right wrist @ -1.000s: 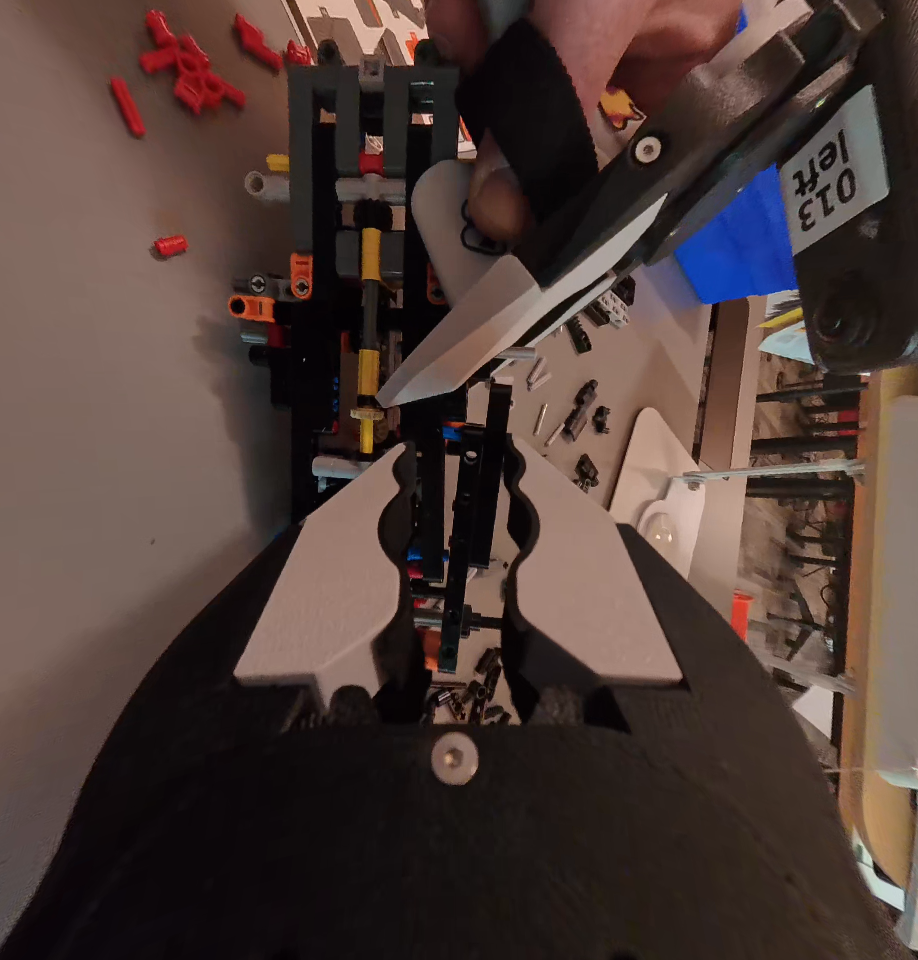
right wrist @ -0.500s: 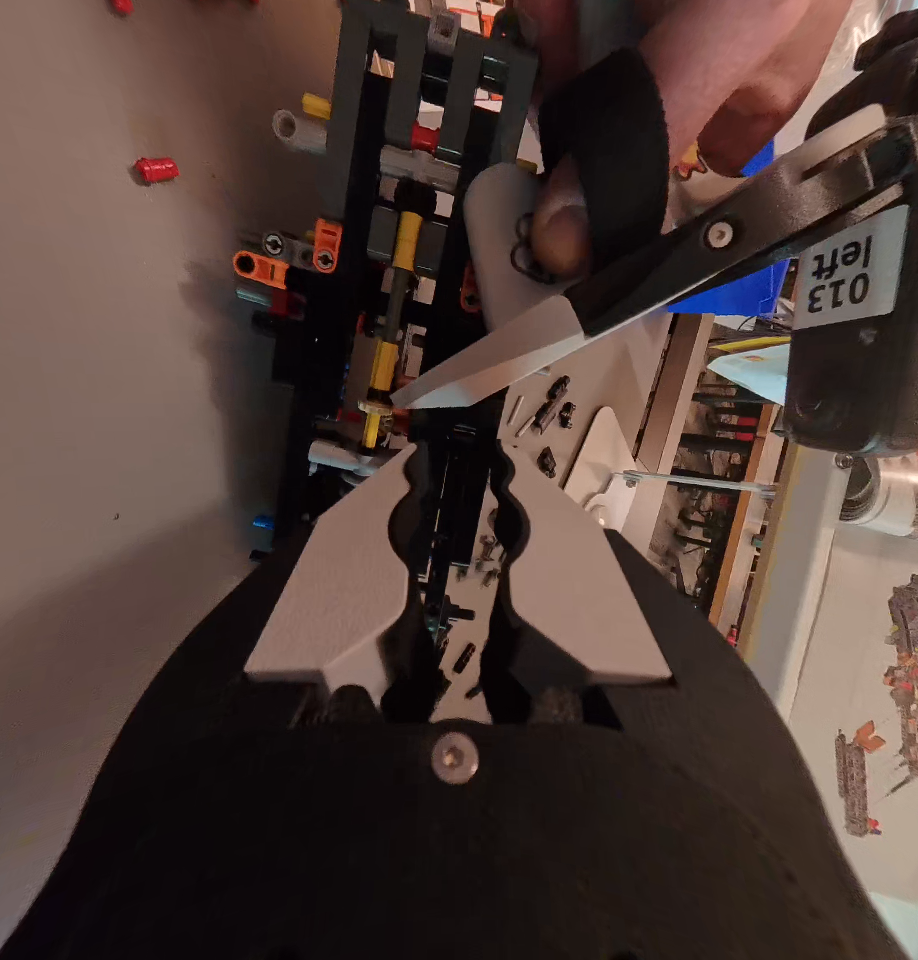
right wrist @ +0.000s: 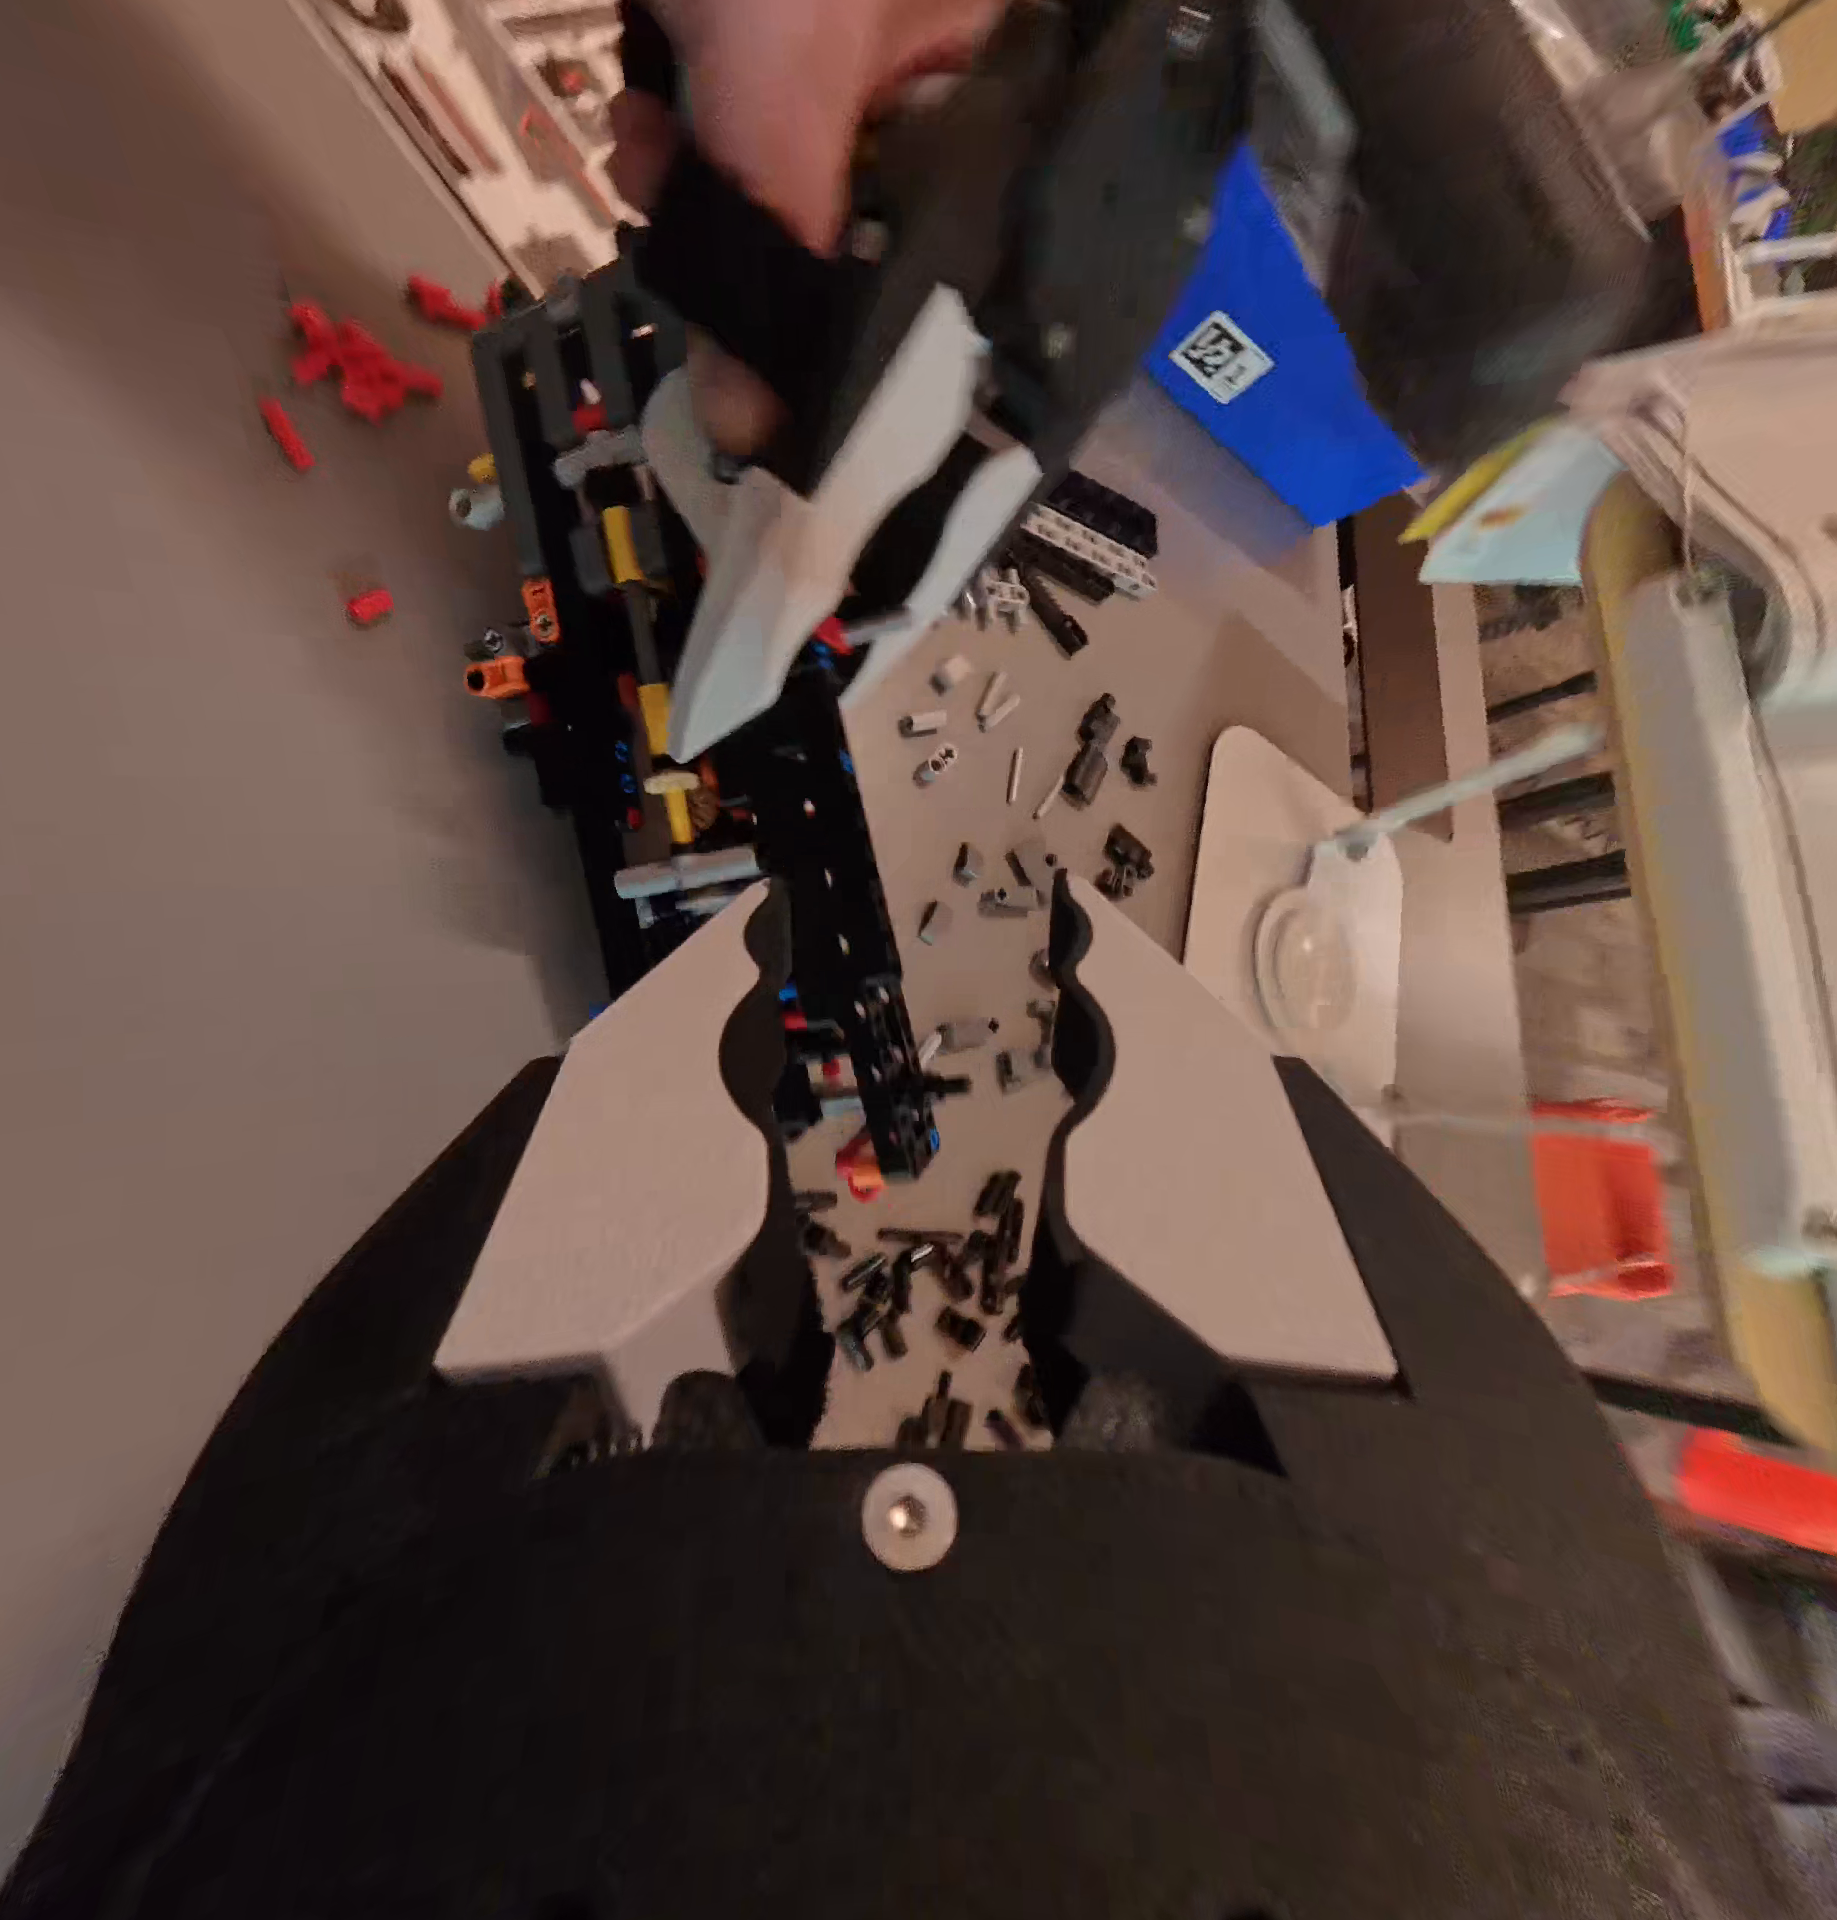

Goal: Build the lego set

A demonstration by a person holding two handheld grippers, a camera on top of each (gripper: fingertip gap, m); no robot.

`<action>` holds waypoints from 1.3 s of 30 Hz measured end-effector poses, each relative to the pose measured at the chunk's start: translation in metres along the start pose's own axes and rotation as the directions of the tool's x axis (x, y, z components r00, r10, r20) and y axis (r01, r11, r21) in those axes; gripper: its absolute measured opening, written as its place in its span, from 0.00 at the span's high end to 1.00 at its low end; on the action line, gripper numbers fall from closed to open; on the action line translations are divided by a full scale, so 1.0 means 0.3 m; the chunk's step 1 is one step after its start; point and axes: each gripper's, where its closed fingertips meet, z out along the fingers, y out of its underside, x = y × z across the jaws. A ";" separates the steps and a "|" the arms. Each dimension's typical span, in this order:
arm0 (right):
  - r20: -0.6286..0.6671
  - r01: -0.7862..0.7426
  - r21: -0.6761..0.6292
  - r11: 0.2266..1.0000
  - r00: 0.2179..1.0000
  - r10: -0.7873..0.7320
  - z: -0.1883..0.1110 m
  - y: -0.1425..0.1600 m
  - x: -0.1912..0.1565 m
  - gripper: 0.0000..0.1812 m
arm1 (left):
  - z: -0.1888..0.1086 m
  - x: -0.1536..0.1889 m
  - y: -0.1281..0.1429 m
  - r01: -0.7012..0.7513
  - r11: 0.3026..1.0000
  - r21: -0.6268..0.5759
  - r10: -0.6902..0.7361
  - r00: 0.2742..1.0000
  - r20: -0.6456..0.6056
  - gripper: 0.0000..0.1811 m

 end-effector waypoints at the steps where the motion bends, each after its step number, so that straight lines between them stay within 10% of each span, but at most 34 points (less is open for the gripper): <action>1: 0.014 -0.066 0.021 0.998 0.998 0.065 -0.029 0.012 0.012 0.74 | 0.000 0.003 0.000 -0.014 1.000 0.000 0.014 1.000 0.014 0.86; 9: 0.105 -0.330 0.072 0.941 0.941 0.322 -0.090 0.113 -0.015 0.69 | -0.012 0.009 0.004 -0.075 0.997 -0.008 0.075 0.994 0.075 0.86; 23: -0.078 0.140 -0.107 0.984 0.986 -0.149 0.083 0.148 -0.089 0.76 | 0.003 0.008 0.005 -0.006 1.000 -0.015 0.007 1.000 0.022 0.86; 39: -0.088 0.101 -0.112 0.989 0.990 -0.111 0.102 0.156 -0.099 0.86 | 0.006 0.000 0.016 0.000 0.999 -0.037 0.001 0.999 0.032 0.86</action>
